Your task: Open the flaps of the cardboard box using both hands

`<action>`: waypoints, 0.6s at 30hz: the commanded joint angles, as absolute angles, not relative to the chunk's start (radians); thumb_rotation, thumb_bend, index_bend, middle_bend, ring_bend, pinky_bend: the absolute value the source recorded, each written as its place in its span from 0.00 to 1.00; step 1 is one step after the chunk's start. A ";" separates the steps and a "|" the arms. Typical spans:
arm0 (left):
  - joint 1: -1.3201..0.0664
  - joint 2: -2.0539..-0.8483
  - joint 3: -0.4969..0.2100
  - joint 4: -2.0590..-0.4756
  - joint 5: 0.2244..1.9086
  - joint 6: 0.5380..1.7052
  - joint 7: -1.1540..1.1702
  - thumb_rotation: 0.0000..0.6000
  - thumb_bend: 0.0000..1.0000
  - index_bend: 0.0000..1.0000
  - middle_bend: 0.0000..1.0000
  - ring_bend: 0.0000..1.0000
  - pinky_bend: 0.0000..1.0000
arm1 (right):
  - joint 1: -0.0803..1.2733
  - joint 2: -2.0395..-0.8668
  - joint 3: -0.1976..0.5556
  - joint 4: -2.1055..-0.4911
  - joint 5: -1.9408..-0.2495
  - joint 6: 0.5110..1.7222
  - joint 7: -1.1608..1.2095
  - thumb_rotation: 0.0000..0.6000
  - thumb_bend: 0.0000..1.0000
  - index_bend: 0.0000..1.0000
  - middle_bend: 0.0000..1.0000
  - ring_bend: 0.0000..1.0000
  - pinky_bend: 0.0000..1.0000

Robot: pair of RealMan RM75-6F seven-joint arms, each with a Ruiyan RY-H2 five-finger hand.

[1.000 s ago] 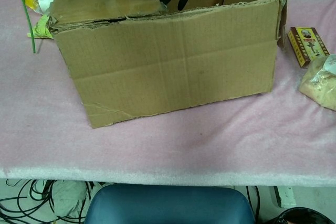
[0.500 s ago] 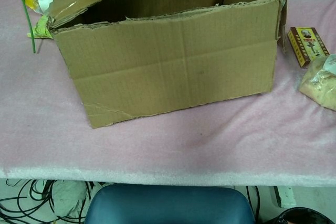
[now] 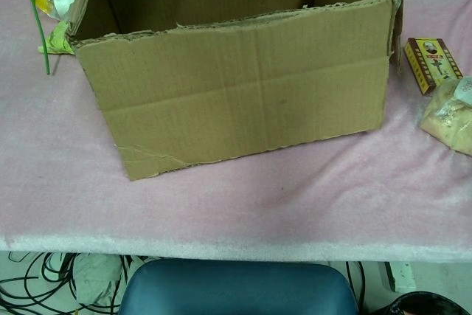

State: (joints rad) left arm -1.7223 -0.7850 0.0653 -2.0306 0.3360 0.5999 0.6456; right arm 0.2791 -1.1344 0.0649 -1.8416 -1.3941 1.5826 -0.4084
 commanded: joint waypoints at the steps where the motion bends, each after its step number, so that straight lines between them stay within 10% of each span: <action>1: -1.714 -0.694 0.084 -2.092 0.353 0.555 0.630 1.00 1.00 0.42 0.62 0.49 0.47 | 0.276 -1.133 0.069 -1.845 -1.397 1.582 -0.409 1.00 0.25 0.00 0.00 0.00 0.21; 18: -1.571 -0.371 0.105 -2.228 0.550 0.452 0.578 1.00 1.00 0.42 0.62 0.49 0.47 | 0.260 -1.132 0.088 -1.860 -1.425 1.573 -0.426 1.00 0.25 0.00 0.00 0.00 0.21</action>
